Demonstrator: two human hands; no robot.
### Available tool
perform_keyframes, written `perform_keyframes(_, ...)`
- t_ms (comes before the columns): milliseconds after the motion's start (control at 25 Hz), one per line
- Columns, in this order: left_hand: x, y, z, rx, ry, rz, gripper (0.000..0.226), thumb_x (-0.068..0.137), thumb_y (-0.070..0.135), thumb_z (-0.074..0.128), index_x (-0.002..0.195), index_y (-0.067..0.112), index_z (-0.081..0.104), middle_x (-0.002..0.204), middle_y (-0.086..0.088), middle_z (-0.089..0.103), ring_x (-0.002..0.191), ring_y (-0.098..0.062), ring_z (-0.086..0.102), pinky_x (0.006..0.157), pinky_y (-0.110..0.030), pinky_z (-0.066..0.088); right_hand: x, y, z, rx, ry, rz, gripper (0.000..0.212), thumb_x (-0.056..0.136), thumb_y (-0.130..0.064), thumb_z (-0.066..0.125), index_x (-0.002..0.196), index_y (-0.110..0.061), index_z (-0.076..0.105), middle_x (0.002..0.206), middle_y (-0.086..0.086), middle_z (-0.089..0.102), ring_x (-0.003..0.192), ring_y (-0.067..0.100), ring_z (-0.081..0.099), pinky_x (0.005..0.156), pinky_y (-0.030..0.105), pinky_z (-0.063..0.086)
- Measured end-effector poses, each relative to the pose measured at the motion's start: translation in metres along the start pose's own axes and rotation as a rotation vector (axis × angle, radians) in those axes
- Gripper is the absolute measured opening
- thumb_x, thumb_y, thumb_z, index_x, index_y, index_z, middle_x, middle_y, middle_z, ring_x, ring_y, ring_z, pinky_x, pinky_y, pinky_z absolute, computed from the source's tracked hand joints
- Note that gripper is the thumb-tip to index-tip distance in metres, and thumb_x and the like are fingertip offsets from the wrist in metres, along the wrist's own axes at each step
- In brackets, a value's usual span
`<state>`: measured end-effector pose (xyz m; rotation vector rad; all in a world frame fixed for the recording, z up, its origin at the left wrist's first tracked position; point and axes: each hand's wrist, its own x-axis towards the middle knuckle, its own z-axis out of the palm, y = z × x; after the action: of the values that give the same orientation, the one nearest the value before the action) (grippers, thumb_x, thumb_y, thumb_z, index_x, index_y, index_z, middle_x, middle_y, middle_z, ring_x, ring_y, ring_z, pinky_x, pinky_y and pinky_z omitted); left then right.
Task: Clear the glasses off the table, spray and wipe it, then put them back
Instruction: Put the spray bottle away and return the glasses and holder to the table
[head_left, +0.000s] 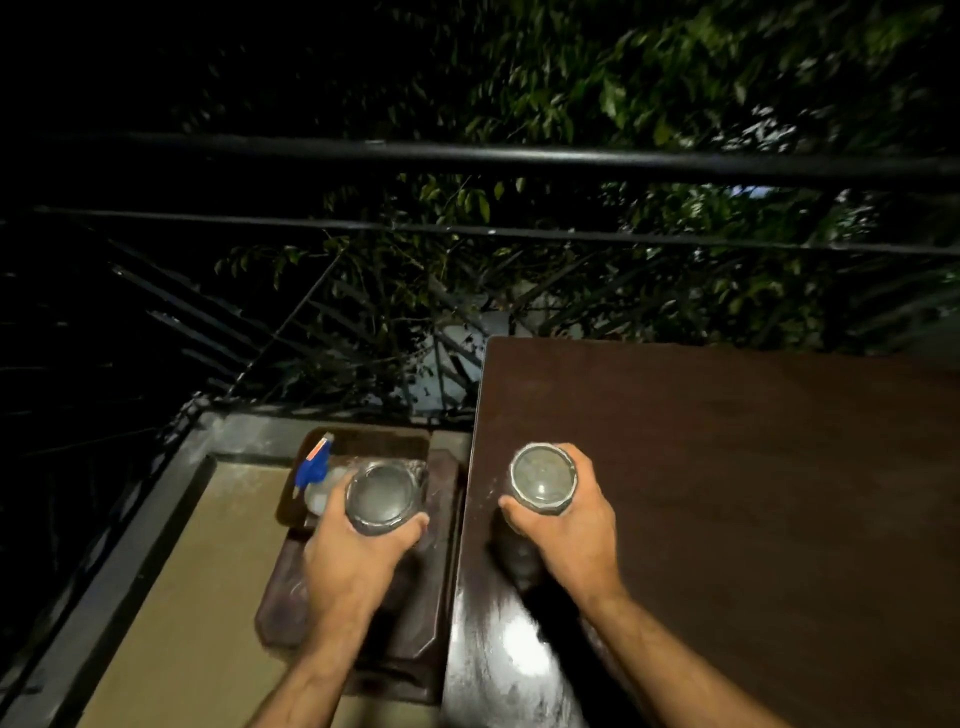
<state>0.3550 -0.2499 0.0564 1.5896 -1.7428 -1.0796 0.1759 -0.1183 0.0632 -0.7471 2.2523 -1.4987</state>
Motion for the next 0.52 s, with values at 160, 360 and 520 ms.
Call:
perform_keyframes(160,-0.014,0.031,0.037,-0.011,-0.095,0.087,0.071,0.054,0.039,0.093,0.115,0.038,0.056,0.093,0.019,0.06,0.089,-0.009,0.057,0.076,-0.027,0.042,0.011,0.012,-0.044,0.0,0.097,0.049,0.071,0.057,-0.039,0.091,0.114,-0.045,0.049,0.104,-0.025,0.065,0.096,-0.01,0.06,0.077,0.004,0.041)
perform_keyframes(360,-0.033,0.067,0.084,0.024,-0.149,0.11,0.081,0.049,0.047,0.092,0.12,0.039,0.054,0.097,0.018,0.065,0.092,-0.012,0.061,0.08,-0.03,0.048,0.026,0.037,-0.097,0.002,0.158,0.073,0.071,0.057,-0.039,0.09,0.114,-0.045,0.049,0.103,-0.024,0.066,0.097,-0.008,0.061,0.081,0.011,0.045)
perform_keyframes(520,-0.064,0.097,0.137,0.031,-0.179,0.097,0.085,0.052,0.045,0.092,0.127,0.037,0.053,0.099,0.013,0.064,0.096,-0.016,0.061,0.083,-0.031,0.047,0.045,0.075,-0.168,-0.007,0.165,0.1,0.072,0.056,-0.039,0.09,0.115,-0.045,0.049,0.104,-0.022,0.066,0.097,-0.006,0.061,0.083,0.016,0.047)
